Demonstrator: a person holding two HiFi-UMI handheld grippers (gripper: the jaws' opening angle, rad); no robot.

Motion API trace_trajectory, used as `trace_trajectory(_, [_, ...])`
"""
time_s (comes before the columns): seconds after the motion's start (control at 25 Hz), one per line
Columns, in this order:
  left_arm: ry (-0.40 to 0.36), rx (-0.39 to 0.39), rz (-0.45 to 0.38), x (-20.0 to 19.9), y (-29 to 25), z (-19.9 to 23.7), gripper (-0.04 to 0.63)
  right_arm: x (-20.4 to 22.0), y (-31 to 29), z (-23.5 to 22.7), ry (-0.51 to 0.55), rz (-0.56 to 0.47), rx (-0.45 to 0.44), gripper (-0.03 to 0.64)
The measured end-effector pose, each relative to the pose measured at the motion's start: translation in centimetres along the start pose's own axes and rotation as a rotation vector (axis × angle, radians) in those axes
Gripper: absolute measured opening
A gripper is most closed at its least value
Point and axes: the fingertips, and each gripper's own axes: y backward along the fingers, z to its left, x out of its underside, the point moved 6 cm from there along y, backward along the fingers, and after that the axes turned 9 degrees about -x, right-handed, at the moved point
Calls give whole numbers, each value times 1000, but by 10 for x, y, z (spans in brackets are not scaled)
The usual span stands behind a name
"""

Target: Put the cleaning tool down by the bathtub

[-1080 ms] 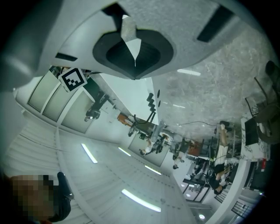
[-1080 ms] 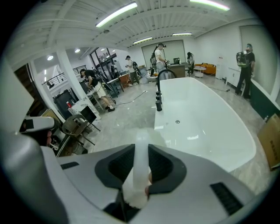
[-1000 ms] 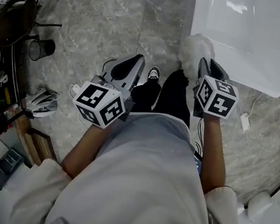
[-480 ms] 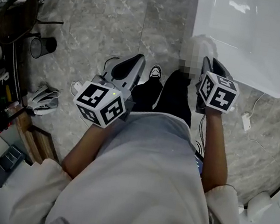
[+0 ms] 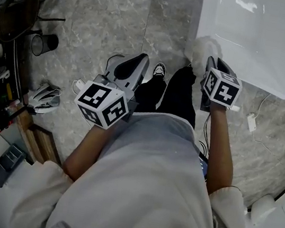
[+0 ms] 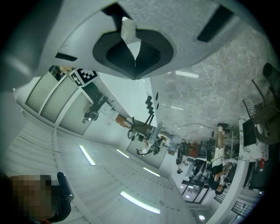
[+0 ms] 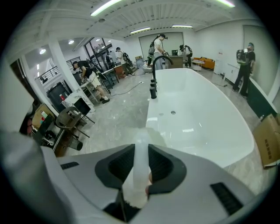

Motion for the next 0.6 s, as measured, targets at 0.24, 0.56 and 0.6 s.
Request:
trace_trajectory(0.24, [4,-9,10,6,1,1,9,13,-13,-5,-16,30,-1,84])
trace_trajectory(0.56, [-2,-16,21,8,2,0,9,19,-25,-12,-30,53,7,84])
trace_trajectory(0.6, [-3,-17,22,9,2,0,9,20,-26,-13,-30,58,12,84])
